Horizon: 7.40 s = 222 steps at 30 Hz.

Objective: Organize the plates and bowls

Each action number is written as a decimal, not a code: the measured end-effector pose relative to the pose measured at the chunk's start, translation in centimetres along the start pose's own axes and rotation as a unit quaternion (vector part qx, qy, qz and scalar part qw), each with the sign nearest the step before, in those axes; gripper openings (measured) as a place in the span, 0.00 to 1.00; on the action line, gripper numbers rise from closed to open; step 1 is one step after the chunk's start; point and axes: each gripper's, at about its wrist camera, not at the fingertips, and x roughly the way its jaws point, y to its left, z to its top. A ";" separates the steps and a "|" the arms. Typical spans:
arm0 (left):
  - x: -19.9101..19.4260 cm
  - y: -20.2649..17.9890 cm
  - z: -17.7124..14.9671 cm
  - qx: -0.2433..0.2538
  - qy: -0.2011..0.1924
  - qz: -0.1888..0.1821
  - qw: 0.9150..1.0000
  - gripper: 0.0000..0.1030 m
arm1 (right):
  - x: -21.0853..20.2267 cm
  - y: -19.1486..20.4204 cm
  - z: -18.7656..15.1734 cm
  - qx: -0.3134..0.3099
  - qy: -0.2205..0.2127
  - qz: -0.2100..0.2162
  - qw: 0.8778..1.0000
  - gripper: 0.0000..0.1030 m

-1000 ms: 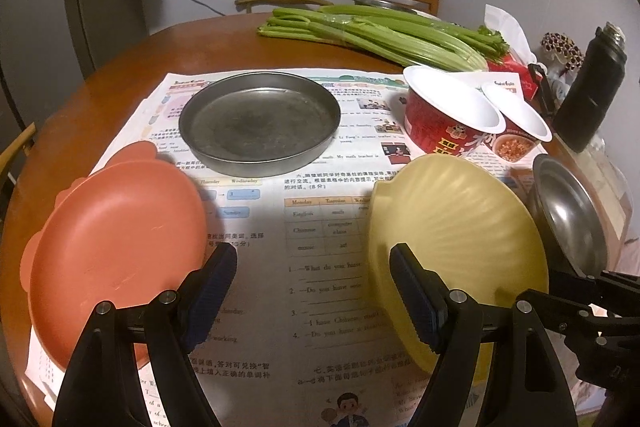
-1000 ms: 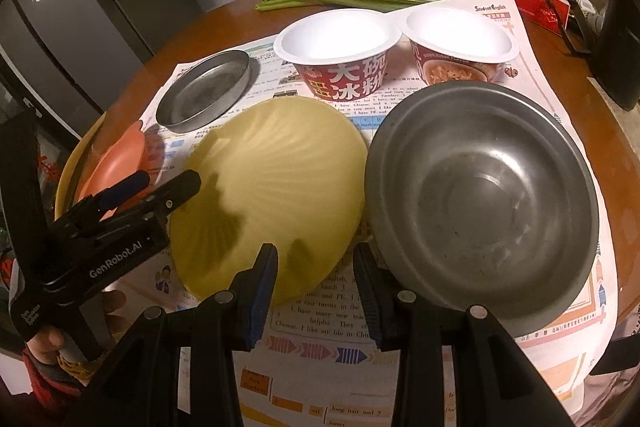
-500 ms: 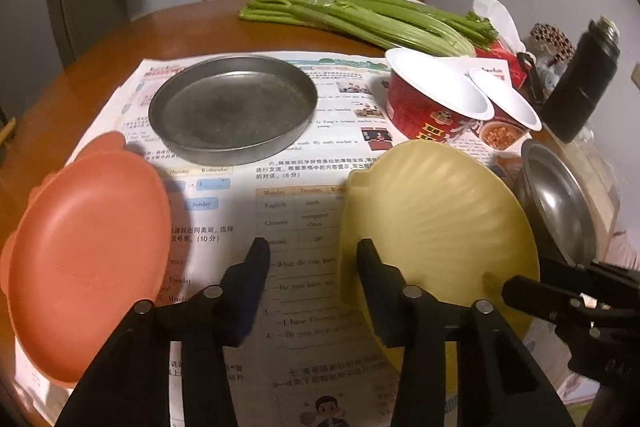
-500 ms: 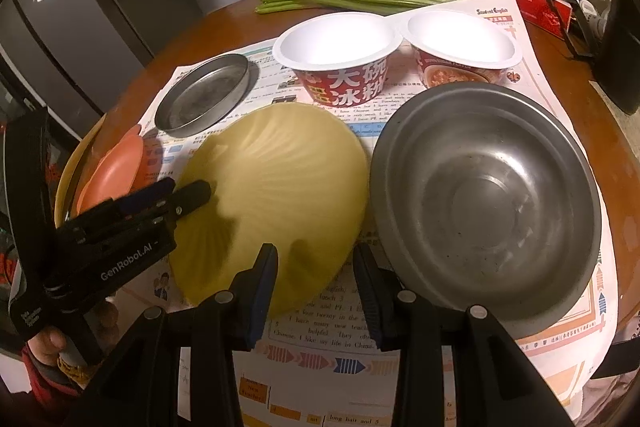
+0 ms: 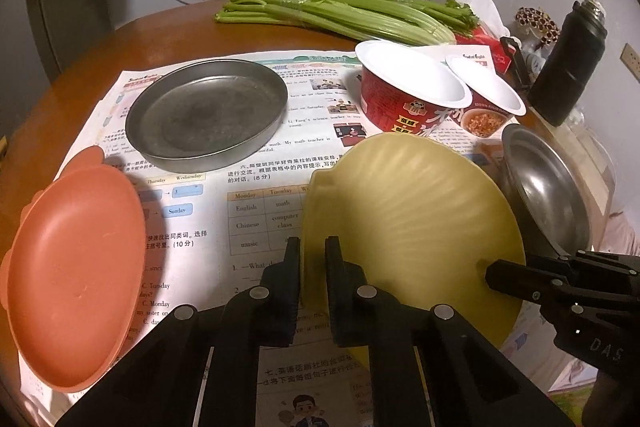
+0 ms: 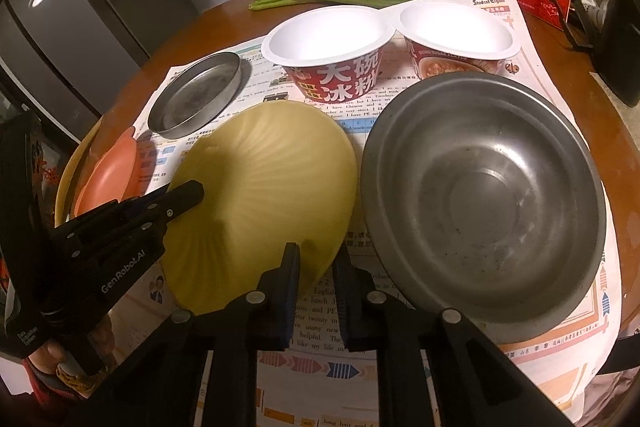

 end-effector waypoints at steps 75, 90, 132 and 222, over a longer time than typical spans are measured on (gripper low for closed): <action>-6.8 18.5 -1.8 -0.156 -0.051 0.126 0.978 0.08 | 6.3 19.6 4.6 -0.184 0.048 0.041 0.981 0.15; -8.1 19.0 -1.6 -0.169 -0.073 0.134 0.974 0.74 | 6.6 19.8 4.8 -0.171 0.060 0.036 0.983 0.25; 2.7 16.5 12.6 -0.103 0.005 0.080 0.991 0.74 | 8.4 11.3 16.6 -0.087 0.041 -0.068 0.993 0.44; 5.2 14.1 12.7 -0.089 0.043 0.053 0.994 0.06 | 11.1 11.0 17.7 -0.078 0.085 -0.091 0.989 0.09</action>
